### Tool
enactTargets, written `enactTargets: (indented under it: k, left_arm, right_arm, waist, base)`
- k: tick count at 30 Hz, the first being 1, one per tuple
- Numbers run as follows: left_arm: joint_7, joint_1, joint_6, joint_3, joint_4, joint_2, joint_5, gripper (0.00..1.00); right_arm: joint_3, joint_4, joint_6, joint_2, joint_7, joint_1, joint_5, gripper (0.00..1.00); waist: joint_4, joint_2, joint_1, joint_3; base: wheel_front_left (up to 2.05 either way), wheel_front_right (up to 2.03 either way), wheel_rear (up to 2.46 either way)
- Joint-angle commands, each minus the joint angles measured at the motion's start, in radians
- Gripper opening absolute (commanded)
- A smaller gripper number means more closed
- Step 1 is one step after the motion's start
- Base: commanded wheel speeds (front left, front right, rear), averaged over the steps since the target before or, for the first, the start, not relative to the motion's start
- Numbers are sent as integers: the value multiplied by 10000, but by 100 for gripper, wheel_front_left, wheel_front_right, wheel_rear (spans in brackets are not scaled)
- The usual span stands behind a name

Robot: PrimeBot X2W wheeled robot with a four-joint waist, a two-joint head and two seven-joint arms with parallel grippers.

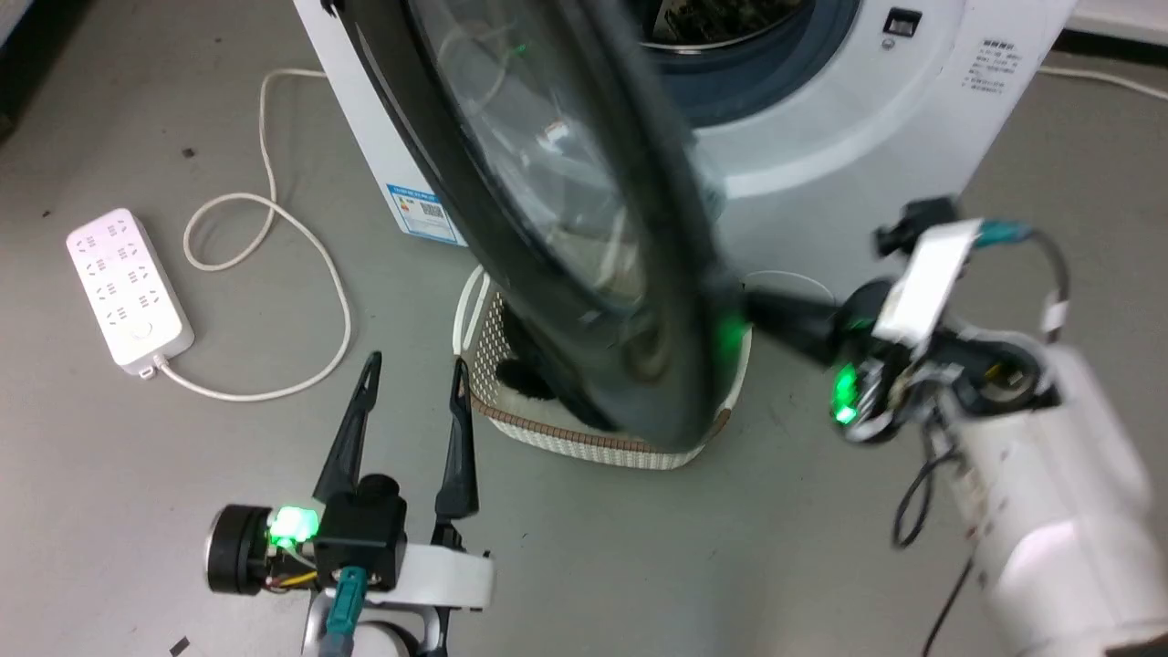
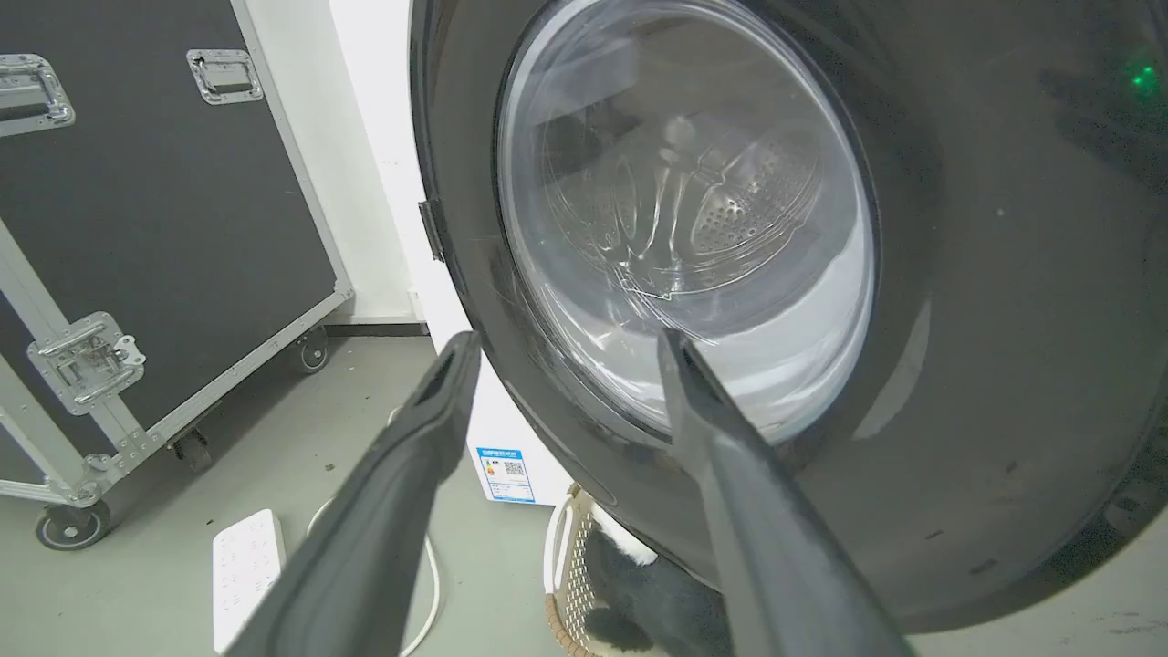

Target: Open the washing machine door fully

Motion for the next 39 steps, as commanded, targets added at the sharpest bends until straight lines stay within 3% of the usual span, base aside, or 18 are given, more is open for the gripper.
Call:
enactTargets:
  k: [1,6,9,19,20,21,22,26,30,35,39]
  left_arm:
    - [-51,170,-40,-6,28,15,3,100]
    - [-51,364,-112,-59,97,-14,-23,100]
    - [-51,482,-418,-139,279,-57,-252,100]
    - [-51,625,-750,8,336,-120,-354,100]
    - [-51,654,-774,37,337,-126,-360,100]
    - [-51,687,-796,77,335,-136,-378,100]
    - [-51,711,-819,117,333,-146,-396,100]
    - [-51,773,-952,321,324,-178,-489,100]
    - [-51,791,-1085,631,270,-179,-570,100]
    - [-51,879,-1233,1028,224,-152,-608,100]
    - [-51,998,-1501,1282,155,-140,-726,100]
  right_arm:
    - [497,-283,10,86,-165,441,316,0]
    - [2270,-1181,10,87,-1079,1305,1344,0]
    - [2954,-1385,10,87,-1527,1530,1696,0]
    - [3714,-1504,10,-41,-2607,1594,2026,0]
    - [3704,-1532,10,-116,-2800,1601,1933,45]
    - [3691,-1618,10,-233,-3036,1603,1779,100]
    - [3657,-1763,10,-372,-3302,1622,1605,100]
    - [3443,-2735,10,-1152,-4991,1880,343,100]
    - [3292,-4078,10,-2116,-7544,2350,-1885,100]
    - [3438,-4862,10,-3483,-10670,3177,-6076,100]
    - [2492,-5102,10,-3455,-11924,4054,-8880,100]
  waist:
    - [8,-1,2,-107]
    - [59,-1,2,-227]
    - [108,-1,2,-272]
    - [109,-1,2,-423]
    - [71,-1,2,-466]
    - [16,-1,2,-512]
    - [-36,-1,2,-555]
    - [-286,-1,2,-768]
    - [-615,-1,2,-973]
    - [-1056,-1,2,-1266]
    - [-1370,-1,2,-1434]
  base:
    - [0,0,0]
    - [0,0,0]
    - [0,0,0]
    - [0,0,0]
    - [0,0,0]
    - [0,0,0]
    - [0,0,0]
    - [0,0,0]
    - [0,0,0]
    - [0,0,0]
    - [0,0,0]
